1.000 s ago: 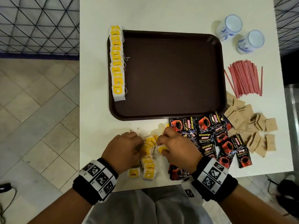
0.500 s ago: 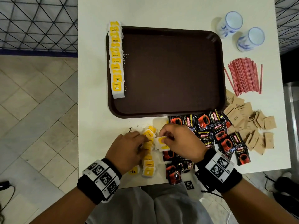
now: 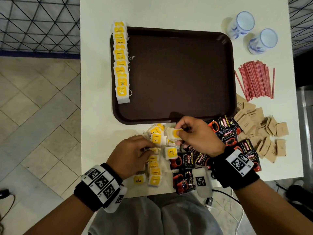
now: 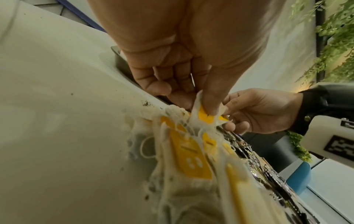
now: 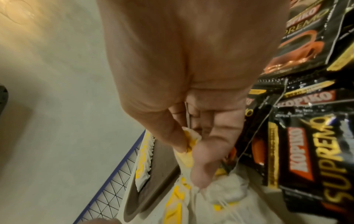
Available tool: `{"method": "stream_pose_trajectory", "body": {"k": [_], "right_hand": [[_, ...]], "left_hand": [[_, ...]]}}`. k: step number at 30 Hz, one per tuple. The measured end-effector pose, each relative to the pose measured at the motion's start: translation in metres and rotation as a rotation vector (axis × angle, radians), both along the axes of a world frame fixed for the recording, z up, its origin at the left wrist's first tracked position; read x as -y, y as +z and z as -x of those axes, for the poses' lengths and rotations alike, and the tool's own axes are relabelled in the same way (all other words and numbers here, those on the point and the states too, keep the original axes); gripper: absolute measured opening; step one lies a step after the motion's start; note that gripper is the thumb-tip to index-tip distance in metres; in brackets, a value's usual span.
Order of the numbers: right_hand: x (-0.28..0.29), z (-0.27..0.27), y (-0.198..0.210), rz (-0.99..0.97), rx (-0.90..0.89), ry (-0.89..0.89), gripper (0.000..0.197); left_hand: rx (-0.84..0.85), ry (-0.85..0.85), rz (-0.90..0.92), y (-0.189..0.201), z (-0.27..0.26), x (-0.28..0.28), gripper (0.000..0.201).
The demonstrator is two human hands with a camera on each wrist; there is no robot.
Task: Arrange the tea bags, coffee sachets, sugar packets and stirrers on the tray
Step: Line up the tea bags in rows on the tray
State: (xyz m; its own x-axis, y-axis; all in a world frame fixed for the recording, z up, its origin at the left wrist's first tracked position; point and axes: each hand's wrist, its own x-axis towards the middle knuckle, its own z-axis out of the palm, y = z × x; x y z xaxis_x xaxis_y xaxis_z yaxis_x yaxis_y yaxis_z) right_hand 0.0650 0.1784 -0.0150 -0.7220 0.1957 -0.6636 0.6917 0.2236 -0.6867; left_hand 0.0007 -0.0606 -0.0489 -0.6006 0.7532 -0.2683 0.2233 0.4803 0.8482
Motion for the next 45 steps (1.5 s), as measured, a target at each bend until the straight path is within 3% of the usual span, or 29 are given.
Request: {"method": "stream_pose_trajectory", "body": {"k": [5, 9, 18, 25, 29, 32, 36, 45], "right_hand": [[-0.006, 0.003, -0.001, -0.094, -0.091, 0.075, 0.013], [-0.006, 0.005, -0.002, -0.072, -0.105, 0.046, 0.017], [-0.009, 0.005, 0.000, -0.094, -0.099, 0.066, 0.010], [-0.005, 0.008, 0.004, 0.100, -0.077, -0.108, 0.013], [-0.005, 0.006, 0.002, 0.116, -0.117, -0.130, 0.010], [-0.005, 0.004, 0.001, 0.109, -0.128, -0.147, 0.008], [-0.002, 0.010, 0.000, 0.113, -0.145, -0.136, 0.018], [0.017, 0.052, -0.012, 0.044, -0.192, -0.023, 0.008]], "left_hand": [[0.012, 0.037, -0.085, 0.003, 0.004, 0.001, 0.018], [0.019, 0.051, -0.040, 0.004, 0.002, 0.005, 0.023], [0.046, 0.087, -0.054, 0.003, 0.002, 0.006, 0.012], [0.032, 0.029, -0.206, 0.014, 0.005, 0.006, 0.013], [0.052, 0.031, -0.255, 0.019, 0.005, 0.008, 0.012], [0.091, 0.048, -0.220, 0.024, 0.007, 0.009, 0.014], [0.123, 0.105, -0.174, 0.032, 0.027, 0.008, 0.014], [-0.071, 0.160, 0.043, 0.028, 0.112, 0.007, 0.008]]}}
